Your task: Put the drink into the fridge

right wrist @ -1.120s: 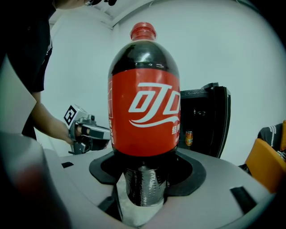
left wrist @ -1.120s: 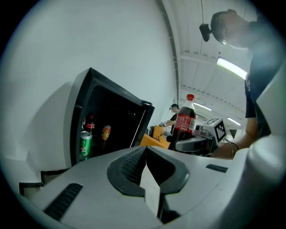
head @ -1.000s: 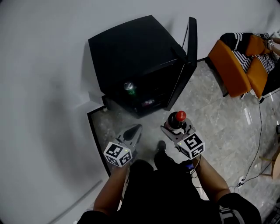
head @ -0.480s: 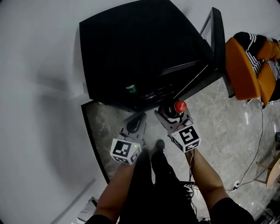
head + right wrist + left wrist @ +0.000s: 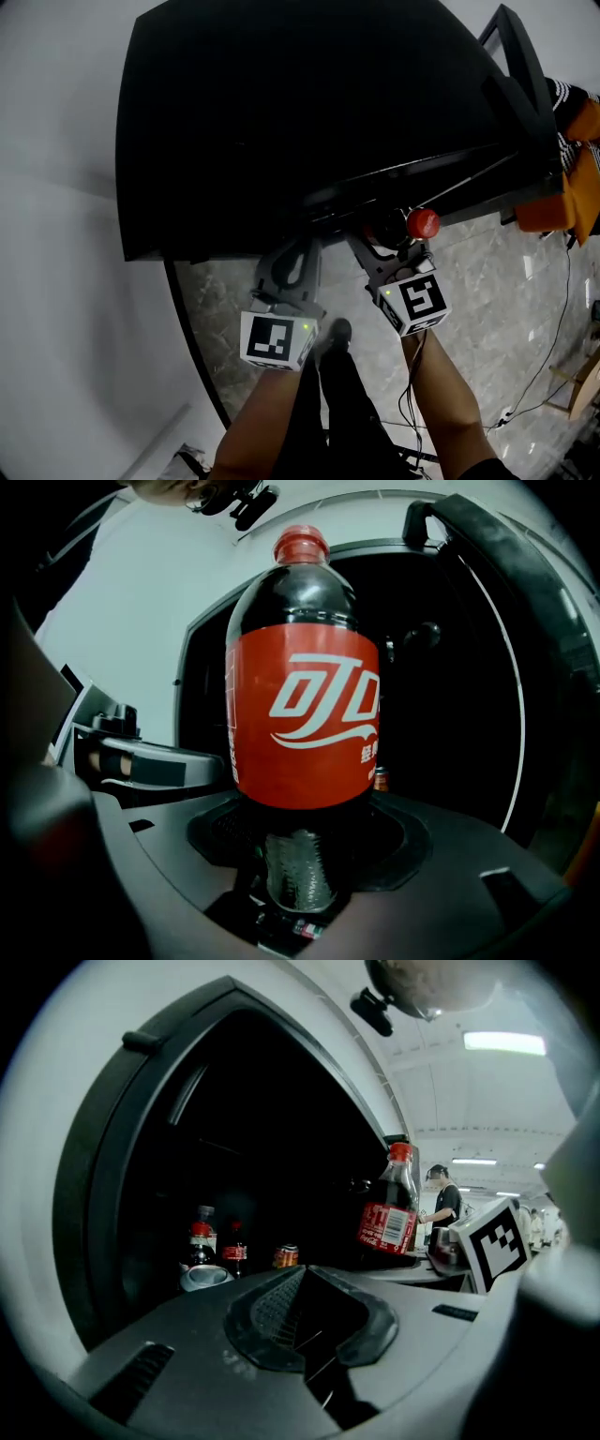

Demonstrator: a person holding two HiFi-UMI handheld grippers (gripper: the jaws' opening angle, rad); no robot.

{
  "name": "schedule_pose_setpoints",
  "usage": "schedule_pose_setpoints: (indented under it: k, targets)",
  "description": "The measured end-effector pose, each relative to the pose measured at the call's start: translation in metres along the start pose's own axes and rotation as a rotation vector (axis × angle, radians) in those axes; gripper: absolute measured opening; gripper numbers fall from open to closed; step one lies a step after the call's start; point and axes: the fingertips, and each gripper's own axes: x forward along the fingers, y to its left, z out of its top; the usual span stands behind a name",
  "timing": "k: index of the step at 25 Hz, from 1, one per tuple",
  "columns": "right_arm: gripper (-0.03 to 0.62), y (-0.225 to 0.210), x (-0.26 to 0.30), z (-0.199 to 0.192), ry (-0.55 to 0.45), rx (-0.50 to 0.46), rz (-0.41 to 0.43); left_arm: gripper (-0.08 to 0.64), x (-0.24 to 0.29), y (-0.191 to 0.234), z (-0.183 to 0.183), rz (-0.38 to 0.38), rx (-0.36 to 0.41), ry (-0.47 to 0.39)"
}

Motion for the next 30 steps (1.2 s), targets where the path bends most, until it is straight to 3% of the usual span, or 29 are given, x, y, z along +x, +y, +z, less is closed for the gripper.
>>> schedule_pose_setpoints:
  k: [6,15,30]
  targets:
    - [0.279,-0.018,0.04,-0.014,-0.016,0.008,-0.045,0.012,0.031,0.025,-0.011,0.046,-0.003,-0.031]
    - [0.279,-0.023,0.09,-0.038,0.01,-0.022,-0.057,0.012,0.053,0.039,-0.035,0.094,-0.014,-0.005]
    - [0.279,-0.018,0.111,-0.063,0.036,0.004,-0.069,0.012,0.055,0.058,-0.049,0.116,-0.036,0.002]
